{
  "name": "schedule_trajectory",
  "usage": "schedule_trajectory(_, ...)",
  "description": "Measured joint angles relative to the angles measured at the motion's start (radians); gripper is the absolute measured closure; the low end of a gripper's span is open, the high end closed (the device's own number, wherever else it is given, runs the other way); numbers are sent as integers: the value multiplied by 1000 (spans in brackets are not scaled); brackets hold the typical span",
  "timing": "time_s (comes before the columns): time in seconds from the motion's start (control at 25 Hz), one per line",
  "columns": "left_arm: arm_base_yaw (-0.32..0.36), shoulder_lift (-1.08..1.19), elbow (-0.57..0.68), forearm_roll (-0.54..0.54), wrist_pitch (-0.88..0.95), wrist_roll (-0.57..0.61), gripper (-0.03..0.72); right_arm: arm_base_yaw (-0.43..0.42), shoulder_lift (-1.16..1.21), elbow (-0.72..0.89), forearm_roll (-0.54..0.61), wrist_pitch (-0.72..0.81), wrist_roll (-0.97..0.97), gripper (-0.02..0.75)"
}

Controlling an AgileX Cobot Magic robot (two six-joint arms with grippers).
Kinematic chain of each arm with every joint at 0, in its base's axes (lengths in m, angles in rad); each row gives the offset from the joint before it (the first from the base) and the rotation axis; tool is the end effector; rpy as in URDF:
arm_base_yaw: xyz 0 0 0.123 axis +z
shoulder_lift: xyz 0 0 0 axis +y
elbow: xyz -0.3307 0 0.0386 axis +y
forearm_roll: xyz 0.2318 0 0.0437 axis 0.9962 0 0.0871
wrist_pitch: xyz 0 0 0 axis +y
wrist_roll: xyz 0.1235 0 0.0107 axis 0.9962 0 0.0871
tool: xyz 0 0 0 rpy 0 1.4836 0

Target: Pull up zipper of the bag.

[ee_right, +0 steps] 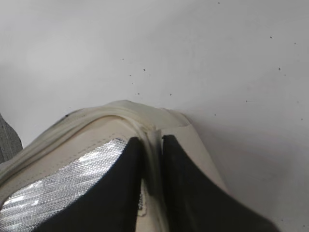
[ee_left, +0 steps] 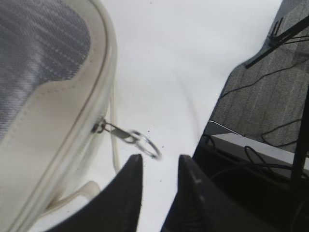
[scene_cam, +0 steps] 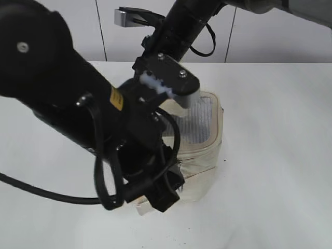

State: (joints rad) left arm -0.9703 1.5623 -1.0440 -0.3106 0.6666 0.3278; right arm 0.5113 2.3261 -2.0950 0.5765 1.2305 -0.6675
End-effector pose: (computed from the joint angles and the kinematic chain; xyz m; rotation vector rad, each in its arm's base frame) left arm 0.1596 -0.2746 0.2701 1.4238 2.3240 -0.5319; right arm 0.4199 0.3087 0.2239 -1.3880 2.4350 0.7847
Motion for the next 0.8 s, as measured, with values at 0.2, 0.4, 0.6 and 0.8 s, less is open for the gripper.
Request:
schedule_trajectory(0.2, 12, -85, -1, 105, 9, -15, 360, 0, -3, 0, -28, -12, 54, 390)
schedule_trajectory(0.4, 106, -136, -12, 151, 23, -45, 337, -1, -29, 0, -102, -12, 96, 305)
schedule_trajectory(0.6, 261, -134, -54, 151, 32, -48, 334, -51, -74, 0, -154, -12, 152, 298)
schedule_trajectory(0.8, 384, -81, -157, 146, 29, -48, 327, -135, -123, 11, -162, -12, 179, 298)
